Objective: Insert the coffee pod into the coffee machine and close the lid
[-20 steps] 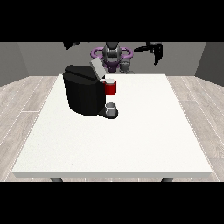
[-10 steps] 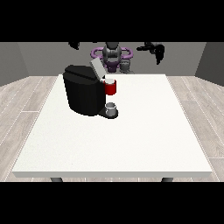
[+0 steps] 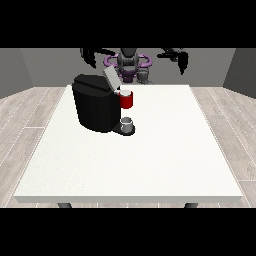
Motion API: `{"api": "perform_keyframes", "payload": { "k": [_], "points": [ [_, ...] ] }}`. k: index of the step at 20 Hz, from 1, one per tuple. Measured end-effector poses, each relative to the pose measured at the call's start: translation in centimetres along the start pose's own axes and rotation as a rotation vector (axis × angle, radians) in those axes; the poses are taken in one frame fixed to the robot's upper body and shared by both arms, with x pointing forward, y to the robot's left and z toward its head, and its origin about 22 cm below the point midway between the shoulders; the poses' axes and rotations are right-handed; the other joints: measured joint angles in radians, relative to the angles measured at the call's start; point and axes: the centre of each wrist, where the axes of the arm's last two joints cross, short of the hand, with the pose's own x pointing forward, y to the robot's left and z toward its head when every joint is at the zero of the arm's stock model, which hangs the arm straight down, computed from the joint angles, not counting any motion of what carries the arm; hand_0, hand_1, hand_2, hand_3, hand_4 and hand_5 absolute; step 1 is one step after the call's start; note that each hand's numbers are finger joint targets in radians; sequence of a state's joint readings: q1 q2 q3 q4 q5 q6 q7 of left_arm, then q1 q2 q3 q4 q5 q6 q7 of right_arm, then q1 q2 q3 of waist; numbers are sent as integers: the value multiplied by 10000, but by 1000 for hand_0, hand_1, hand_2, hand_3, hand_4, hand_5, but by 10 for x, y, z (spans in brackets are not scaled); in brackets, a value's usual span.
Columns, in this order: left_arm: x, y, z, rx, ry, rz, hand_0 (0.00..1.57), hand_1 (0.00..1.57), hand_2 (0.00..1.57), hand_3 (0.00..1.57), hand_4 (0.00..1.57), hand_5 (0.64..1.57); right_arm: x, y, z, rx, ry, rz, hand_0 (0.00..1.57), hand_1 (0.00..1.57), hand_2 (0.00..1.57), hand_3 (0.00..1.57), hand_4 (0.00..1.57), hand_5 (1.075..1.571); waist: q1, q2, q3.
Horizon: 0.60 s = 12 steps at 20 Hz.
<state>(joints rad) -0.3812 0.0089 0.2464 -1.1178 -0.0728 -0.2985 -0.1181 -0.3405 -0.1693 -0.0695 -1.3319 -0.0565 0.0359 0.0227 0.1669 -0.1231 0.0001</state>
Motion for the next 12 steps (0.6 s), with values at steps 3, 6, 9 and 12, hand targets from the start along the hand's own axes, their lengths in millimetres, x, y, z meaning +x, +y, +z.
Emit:
{"api": "perform_keyframes", "payload": {
  "k": [3,6,9,12],
  "points": [
    [3,7,11,228,-129,13,0,0,0,0,0,1571,-1,3,-5,116,-48,-115,0,0,0,0,0,1571,-138,315,2],
    [17,4,10,207,-514,-109,0,0,0,0,0,1571,0,0,-16,17,-310,-85,0,0,0,0,0,1571,-66,794,2],
    [17,9,19,386,-522,-253,0,0,0,0,0,1571,3,0,-23,166,-346,-108,0,0,0,0,0,1571,-186,991,2],
    [23,10,22,449,-560,-287,0,0,0,0,0,1571,5,10,-32,308,-374,23,0,0,0,0,0,1571,-233,1160,-3]
  ]
}}
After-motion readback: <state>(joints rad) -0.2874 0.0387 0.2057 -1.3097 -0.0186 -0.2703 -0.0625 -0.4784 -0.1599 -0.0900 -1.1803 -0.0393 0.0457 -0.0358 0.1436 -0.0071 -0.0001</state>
